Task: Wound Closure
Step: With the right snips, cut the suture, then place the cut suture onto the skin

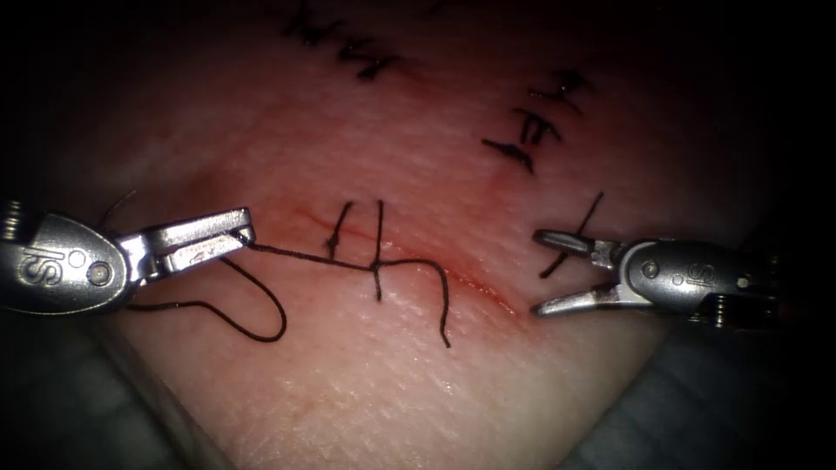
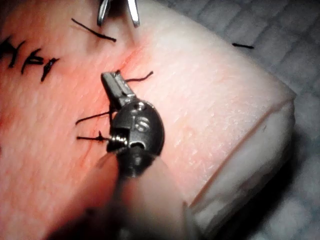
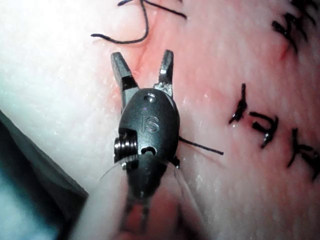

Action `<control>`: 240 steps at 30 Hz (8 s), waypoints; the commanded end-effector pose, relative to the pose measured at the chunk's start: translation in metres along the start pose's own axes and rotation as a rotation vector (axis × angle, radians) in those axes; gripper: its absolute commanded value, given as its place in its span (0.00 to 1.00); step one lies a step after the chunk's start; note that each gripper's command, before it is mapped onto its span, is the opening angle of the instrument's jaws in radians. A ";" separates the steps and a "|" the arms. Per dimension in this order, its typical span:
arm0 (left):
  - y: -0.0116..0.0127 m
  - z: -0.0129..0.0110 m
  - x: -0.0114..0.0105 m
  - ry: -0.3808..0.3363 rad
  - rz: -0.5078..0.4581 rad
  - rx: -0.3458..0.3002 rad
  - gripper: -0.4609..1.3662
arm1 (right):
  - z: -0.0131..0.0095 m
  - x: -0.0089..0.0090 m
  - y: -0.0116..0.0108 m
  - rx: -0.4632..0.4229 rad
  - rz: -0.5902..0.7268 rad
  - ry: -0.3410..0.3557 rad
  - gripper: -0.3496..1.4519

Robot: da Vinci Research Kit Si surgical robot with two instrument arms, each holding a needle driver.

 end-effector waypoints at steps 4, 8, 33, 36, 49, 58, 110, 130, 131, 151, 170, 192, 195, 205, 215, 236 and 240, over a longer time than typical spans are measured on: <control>-0.0001 0.0001 0.0001 -0.001 -0.002 -0.008 0.06 | 0.0001 0.0003 -0.0002 -0.003 0.001 -0.003 0.76; -0.0003 0.0001 0.0002 -0.002 -0.003 -0.008 0.06 | 0.0004 0.0006 -0.0004 -0.053 0.003 -0.028 0.84; -0.0014 0.0004 0.0007 -0.009 0.012 -0.015 0.06 | 0.0114 0.0021 -0.0025 -0.192 -0.088 -0.038 0.94; -0.0015 0.0004 0.0008 -0.010 0.011 -0.015 0.06 | 0.0122 0.0020 -0.0028 -0.187 -0.099 -0.039 0.94; -0.0014 0.0001 0.0012 -0.014 0.008 -0.014 0.06 | 0.0153 0.0022 -0.0032 -0.177 -0.118 -0.030 0.94; -0.0013 0.0002 0.0012 -0.012 0.008 -0.015 0.06 | 0.0171 0.0017 -0.0035 -0.169 -0.127 -0.024 0.94; -0.0007 -0.0001 0.0017 -0.005 0.013 -0.021 0.06 | 0.0220 0.0005 -0.0033 -0.108 -0.149 0.012 0.00; -0.0011 0.0000 0.0018 -0.005 0.010 -0.024 0.06 | 0.0200 -0.0006 -0.0027 -0.131 -0.116 -0.029 0.99; -0.0011 0.0000 0.0018 -0.005 0.010 -0.024 0.06 | 0.0197 -0.0006 -0.0027 -0.130 -0.115 -0.029 0.99; -0.0011 0.0000 0.0019 -0.006 0.015 -0.023 0.06 | 0.0165 -0.0005 -0.0030 -0.148 -0.106 -0.047 0.99; -0.0011 0.0000 0.0019 -0.006 0.015 -0.023 0.06 | 0.0210 -0.0007 -0.0035 -0.156 -0.112 -0.053 0.97; -0.0009 -0.0002 0.0019 -0.001 0.016 -0.023 0.06 | 0.0197 -0.0012 -0.0035 -0.115 -0.124 -0.016 0.00; -0.0009 -0.0002 0.0019 0.001 0.015 -0.021 0.06 | 0.0193 -0.0013 -0.0035 -0.107 -0.124 -0.012 0.00; -0.0014 -0.0003 0.0016 0.003 0.016 -0.026 0.06 | 0.0167 -0.0011 -0.0032 -0.166 -0.101 0.000 0.99; -0.0025 0.0000 0.0013 0.012 0.012 -0.019 0.06 | 0.0102 -0.0017 -0.0018 -0.183 -0.073 -0.015 0.99; 0.0050 0.0023 0.0047 0.071 -0.076 -0.070 0.06 | -0.0051 -0.0054 0.0040 -0.330 -0.011 -0.110 0.99; 0.0083 0.0025 0.0059 0.088 -0.093 -0.101 0.06 | -0.0065 -0.0061 0.0047 -0.361 -0.001 -0.124 0.99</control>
